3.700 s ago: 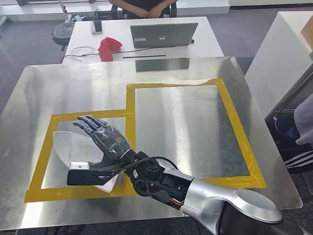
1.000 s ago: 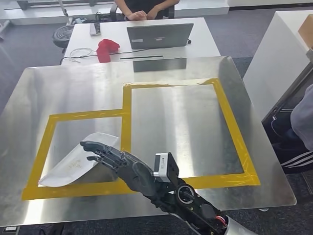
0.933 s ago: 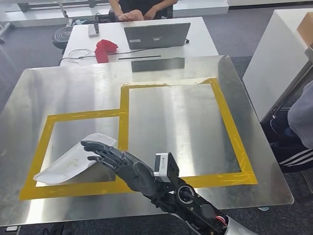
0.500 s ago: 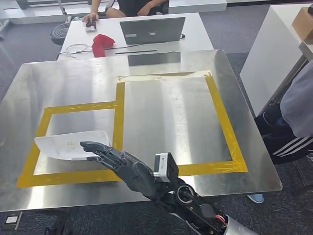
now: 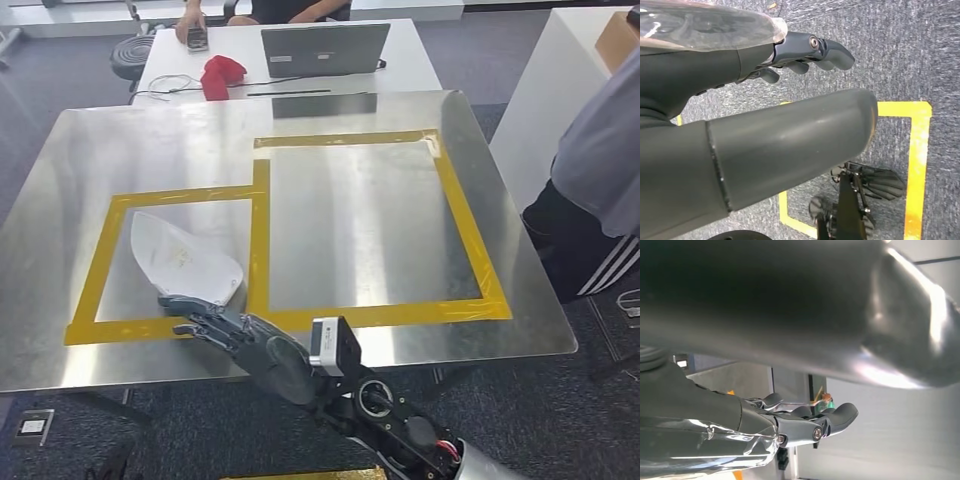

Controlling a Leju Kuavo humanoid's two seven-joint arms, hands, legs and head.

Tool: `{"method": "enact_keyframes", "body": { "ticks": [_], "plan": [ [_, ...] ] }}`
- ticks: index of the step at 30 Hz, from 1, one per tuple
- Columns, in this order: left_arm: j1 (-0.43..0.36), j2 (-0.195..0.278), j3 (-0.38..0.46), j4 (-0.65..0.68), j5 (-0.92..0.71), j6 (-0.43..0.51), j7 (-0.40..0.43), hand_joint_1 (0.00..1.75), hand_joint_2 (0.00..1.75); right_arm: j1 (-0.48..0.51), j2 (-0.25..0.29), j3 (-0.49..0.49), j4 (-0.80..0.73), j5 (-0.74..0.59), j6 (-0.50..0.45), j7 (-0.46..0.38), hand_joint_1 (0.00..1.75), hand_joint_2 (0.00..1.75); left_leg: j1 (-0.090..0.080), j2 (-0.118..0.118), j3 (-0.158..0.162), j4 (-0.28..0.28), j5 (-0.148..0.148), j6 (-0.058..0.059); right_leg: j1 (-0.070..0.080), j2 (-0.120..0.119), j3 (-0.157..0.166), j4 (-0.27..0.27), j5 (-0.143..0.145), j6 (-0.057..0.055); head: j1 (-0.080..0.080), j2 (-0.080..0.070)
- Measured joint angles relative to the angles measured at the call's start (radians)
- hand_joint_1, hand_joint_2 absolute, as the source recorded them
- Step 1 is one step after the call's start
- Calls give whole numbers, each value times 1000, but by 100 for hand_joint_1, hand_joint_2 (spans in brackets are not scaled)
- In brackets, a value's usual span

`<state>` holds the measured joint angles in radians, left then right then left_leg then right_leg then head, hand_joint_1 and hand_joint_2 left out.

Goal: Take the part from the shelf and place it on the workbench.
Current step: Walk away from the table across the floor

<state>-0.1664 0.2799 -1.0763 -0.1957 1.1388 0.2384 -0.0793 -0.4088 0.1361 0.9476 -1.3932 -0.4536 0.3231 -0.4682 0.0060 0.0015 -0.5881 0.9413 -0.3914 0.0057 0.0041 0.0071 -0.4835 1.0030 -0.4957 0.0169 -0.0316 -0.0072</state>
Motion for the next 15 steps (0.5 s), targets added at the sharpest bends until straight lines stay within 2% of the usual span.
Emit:
{"method": "enact_keyframes", "body": {
  "ticks": [1,2,4,5,6,7,9,10,11,12,13,14,15],
  "plan": [
    [0,0,0,0,0,0,0,0,0,-1,0,0,0,0,0,-1,0,0,0,0,-2,1,6,-5,3,0,27,-47,-3,-6,0,0],
    [1,-1,0,0,0,0,0,0,0,-3,0,1,0,0,0,-1,0,0,0,1,-4,0,12,-11,5,0,36,-69,-8,-11,0,0],
    [2,0,1,0,0,0,0,0,0,-5,0,2,0,0,0,-1,0,0,2,1,-6,-1,22,-22,4,-2,27,-76,7,-22,0,0],
    [2,0,2,0,0,0,0,0,0,-6,0,3,1,0,0,-1,0,0,3,1,-13,8,11,-27,1,-4,21,-79,16,-28,0,0],
    [3,0,3,0,0,0,0,0,0,-7,0,4,1,0,0,-1,0,0,4,0,-25,35,-18,-33,-2,-6,13,-83,27,-35,-1,0],
    [3,0,4,-1,0,0,0,0,0,-8,0,5,2,0,0,0,0,0,7,0,-45,86,-64,-38,-5,-7,2,-85,38,-39,-1,0],
    [3,0,5,-1,-1,0,0,0,0,-9,0,7,2,0,0,1,0,0,10,0,-93,233,-160,-50,-5,-7,-27,-84,59,-42,-2,0],
    [3,0,6,-1,-1,0,0,0,0,-9,0,8,3,0,0,1,0,0,12,0,-107,293,-180,-55,-5,-7,-41,-82,68,-41,-2,0],
    [3,0,6,-1,-2,0,0,0,0,-9,0,9,3,0,0,1,0,0,14,0,-104,320,-175,-58,-5,-7,-55,-80,77,-39,-2,0],
    [3,0,6,-1,-2,0,0,0,0,-9,0,9,3,0,0,2,0,0,17,0,-82,307,-150,-61,-6,-8,-67,-77,85,-36,-2,0],
    [3,0,6,-1,-2,0,0,0,0,-9,0,10,3,0,0,2,0,0,20,0,-39,256,-117,-63,-8,-8,-79,-73,92,-32,-2,0],
    [2,-1,7,-1,-2,0,0,0,0,-9,0,10,3,0,0,2,0,0,24,0,16,178,-98,-67,-9,-7,-89,-68,98,-26,-2,0],
    [1,-1,7,-1,-3,0,0,0,0,-10,0,11,3,0,0,2,0,0,24,-3,69,96,-92,-66,-8,-7,-97,-61,103,-21,-2,0]
  ]
}}
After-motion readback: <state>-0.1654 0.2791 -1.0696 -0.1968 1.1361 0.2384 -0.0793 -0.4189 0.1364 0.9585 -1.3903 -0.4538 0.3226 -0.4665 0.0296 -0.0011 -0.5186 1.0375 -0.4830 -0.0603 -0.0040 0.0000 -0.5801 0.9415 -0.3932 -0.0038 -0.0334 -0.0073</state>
